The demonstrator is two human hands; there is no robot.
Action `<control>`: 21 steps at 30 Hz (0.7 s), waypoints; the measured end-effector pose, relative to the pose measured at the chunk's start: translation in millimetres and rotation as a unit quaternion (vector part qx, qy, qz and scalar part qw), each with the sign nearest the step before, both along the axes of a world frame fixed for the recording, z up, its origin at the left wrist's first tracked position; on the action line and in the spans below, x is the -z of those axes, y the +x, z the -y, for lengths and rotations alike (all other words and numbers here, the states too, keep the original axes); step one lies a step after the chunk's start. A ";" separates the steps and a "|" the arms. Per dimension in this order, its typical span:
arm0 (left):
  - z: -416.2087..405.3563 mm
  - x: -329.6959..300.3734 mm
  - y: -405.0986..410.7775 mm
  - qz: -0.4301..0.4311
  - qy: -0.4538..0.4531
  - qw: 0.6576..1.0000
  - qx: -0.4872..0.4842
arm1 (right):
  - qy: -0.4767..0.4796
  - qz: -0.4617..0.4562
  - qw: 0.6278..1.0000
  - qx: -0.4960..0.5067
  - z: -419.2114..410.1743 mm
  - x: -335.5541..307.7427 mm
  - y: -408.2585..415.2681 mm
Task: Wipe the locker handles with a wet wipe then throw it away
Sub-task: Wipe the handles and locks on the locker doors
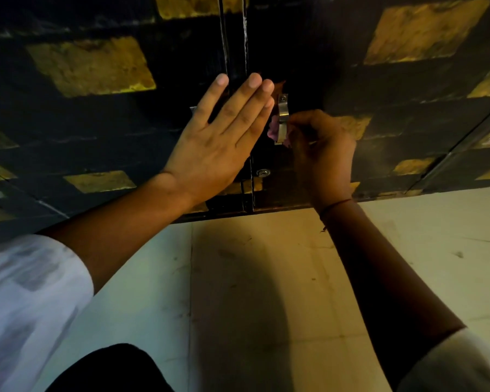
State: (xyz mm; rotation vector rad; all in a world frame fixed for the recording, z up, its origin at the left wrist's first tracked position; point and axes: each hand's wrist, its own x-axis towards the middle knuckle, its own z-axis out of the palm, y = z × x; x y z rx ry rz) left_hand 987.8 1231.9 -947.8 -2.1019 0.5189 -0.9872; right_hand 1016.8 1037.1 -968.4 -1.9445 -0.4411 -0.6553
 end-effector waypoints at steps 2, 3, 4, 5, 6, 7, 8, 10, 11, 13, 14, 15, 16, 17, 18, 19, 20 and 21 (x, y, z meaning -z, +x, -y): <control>-0.5 -0.6 0.5 0.002 0.003 1.000 0.006 | -0.033 0.027 0.999 0.027 -1.2 2.0 2.9; -1.2 -0.4 1.0 0.002 0.005 1.000 0.009 | -0.049 0.039 0.997 0.040 -2.1 3.7 4.1; -1.9 0.0 1.7 0.001 0.006 1.000 0.012 | -0.060 0.042 0.996 0.050 -2.8 5.1 4.9; -2.5 0.1 2.4 0.001 0.007 1.000 0.015 | -0.068 0.047 0.995 0.057 -3.6 7.2 5.9; -2.7 -0.3 3.0 0.004 0.008 1.000 0.019 | -0.075 0.055 0.994 0.060 -4.3 9.2 5.9; -3.1 -0.6 3.1 0.005 0.006 1.000 0.023 | -0.080 0.063 0.993 0.056 -5.0 12.4 4.6; -3.4 -0.4 2.9 0.005 0.004 1.000 0.025 | -0.084 0.071 0.993 0.046 -4.8 16.5 2.2; -3.9 0.1 3.4 0.004 0.004 1.000 0.024 | -0.094 0.079 0.992 0.028 -2.7 24.3 -2.2; -4.0 0.0 3.4 0.001 0.004 1.000 0.024 | -0.099 0.077 0.992 0.021 -1.8 27.8 -3.2; -4.0 0.2 3.1 -0.005 0.005 1.000 0.022 | -0.095 0.071 0.993 0.018 -0.6 29.7 -2.3; -4.0 0.3 2.8 -0.006 0.005 1.000 0.021 | -0.090 0.070 0.993 0.020 0.1 27.7 -1.5; -3.6 0.2 2.7 -0.007 0.004 1.000 0.022 | -0.088 0.074 0.993 0.021 1.1 24.9 0.0; -3.1 -0.1 2.6 -0.007 0.005 1.000 0.022 | -0.091 0.080 0.992 0.019 2.3 21.8 1.4; -2.8 -0.3 2.5 -0.007 0.007 1.000 0.021 | -0.100 0.087 0.991 0.015 3.3 18.9 2.0; -2.7 -0.4 2.3 -0.008 0.008 1.000 0.021 | -0.112 0.094 0.989 0.010 4.5 16.7 2.4; -2.7 -0.7 2.2 -0.008 0.006 1.000 0.021 | -0.126 0.102 0.987 0.007 6.3 15.7 3.1; -3.0 -1.1 1.8 -0.010 0.005 1.000 0.021 | -0.138 0.106 0.985 0.005 8.7 16.0 3.7; -3.3 -1.2 1.6 -0.011 0.004 1.000 0.021 | -0.144 0.106 0.984 0.008 11.7 16.5 4.5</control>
